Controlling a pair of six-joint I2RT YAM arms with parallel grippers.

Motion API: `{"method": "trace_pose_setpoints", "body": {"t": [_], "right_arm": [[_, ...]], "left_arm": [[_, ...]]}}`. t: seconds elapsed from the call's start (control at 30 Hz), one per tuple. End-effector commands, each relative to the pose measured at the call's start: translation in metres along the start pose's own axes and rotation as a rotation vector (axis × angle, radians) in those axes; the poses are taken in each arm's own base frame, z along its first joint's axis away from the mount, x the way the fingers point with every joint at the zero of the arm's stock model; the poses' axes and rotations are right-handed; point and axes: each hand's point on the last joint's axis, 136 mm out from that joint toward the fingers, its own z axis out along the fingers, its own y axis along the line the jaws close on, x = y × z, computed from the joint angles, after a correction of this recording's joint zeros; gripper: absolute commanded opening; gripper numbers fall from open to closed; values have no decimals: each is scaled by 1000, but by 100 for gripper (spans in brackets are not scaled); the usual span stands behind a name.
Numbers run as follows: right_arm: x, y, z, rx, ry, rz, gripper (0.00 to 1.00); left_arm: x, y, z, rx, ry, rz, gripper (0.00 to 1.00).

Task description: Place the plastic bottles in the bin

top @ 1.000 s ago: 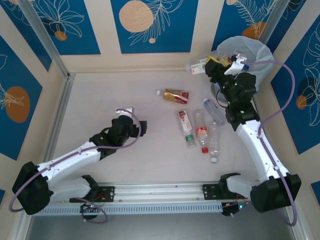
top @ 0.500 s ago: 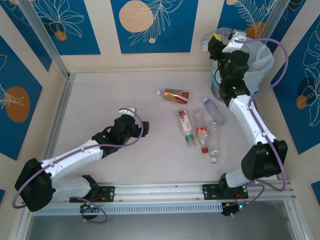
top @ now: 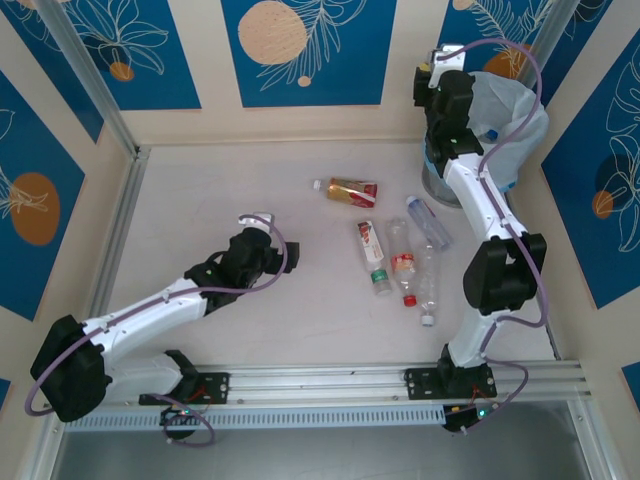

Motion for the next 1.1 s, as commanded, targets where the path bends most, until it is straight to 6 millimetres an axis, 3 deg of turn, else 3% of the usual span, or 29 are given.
{"method": "trace_pose_setpoints", "body": {"t": [0.0, 0.2, 0.53, 0.63, 0.9, 1.07], "right_arm": [[-30, -27, -7, 72, -54, 20, 0], [-40, -22, -19, -110, -84, 142, 0], [-75, -51, -44, -25, -216, 136, 0], [-66, -62, -45, 11, -200, 145, 0], [-16, -88, -32, 143, -91, 121, 0], [15, -93, -23, 107, 17, 168, 0]], "left_arm": [[-12, 0, -3, 0, -17, -19, 99], [-11, 0, -1, -3, -14, -19, 99], [-10, -1, 2, -4, -5, -20, 99], [-9, -1, 3, -3, -4, -22, 99], [-8, -2, 5, 1, 2, -24, 99], [-6, -2, 6, -2, 7, -24, 99]]}}
